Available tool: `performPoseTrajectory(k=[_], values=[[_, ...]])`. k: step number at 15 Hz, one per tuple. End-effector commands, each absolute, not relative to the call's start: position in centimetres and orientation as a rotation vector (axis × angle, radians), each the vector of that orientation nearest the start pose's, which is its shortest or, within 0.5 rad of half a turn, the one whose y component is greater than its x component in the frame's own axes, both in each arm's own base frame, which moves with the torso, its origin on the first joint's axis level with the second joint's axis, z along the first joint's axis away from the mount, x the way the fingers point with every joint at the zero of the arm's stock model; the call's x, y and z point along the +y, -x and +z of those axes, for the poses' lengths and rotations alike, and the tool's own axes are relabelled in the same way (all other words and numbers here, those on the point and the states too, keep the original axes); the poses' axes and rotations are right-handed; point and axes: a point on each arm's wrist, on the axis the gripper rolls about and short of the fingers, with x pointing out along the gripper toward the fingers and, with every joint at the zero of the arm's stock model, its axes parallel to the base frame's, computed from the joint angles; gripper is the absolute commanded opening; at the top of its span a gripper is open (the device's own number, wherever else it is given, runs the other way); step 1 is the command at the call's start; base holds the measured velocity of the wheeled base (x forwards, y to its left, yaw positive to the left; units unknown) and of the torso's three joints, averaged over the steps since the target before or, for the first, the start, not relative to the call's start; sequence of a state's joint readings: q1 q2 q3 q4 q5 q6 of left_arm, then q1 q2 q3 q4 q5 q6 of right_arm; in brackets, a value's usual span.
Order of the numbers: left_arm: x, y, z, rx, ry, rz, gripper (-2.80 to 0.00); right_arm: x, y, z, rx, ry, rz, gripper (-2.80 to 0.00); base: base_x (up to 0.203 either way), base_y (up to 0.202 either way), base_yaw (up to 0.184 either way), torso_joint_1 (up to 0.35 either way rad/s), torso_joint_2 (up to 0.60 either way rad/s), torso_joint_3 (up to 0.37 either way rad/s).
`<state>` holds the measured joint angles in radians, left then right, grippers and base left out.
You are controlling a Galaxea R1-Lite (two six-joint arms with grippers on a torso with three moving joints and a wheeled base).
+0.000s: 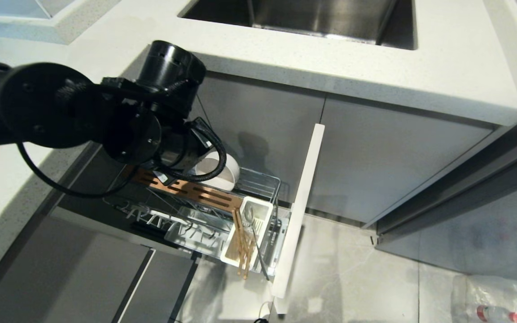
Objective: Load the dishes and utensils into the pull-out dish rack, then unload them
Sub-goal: Take the bowl out of the cupboard
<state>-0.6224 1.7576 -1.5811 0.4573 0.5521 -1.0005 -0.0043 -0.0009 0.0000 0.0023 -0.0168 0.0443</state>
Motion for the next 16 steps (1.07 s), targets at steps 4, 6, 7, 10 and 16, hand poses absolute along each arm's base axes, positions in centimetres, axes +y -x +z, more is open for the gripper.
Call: performPoseTrajectory(k=[4,6,7,10,16], values=[[-19.4,-30.9,24.2,0.534,0.576,0.243,0.00,0.0,2.3,7.5,0.004,-0.044,-0.021,-2.80,0.000,0.000,0.000,0.000,0.00,0.000],[-19.3,-32.2,23.1,0.550,0.571,0.266,0.00,0.0,2.3,7.5,0.004,-0.044,-0.020,-2.80,0.000,0.000,0.000,0.000,0.00,0.000],[-19.3,-32.6,22.9,0.549,0.577,0.264,0.00,0.0,2.3,7.5,0.004,-0.044,-0.021,-2.80,0.000,0.000,0.000,0.000,0.00,0.000],[-19.4,-33.8,22.5,0.530,0.611,0.228,0.00,0.0,2.3,7.5,0.003,-0.044,-0.020,-2.80,0.000,0.000,0.000,0.000,0.00,0.000],[-19.3,-35.5,22.3,0.523,0.618,0.144,0.00,0.0,2.3,7.5,0.003,-0.044,-0.022,-2.80,0.000,0.000,0.000,0.000,0.00,0.000]])
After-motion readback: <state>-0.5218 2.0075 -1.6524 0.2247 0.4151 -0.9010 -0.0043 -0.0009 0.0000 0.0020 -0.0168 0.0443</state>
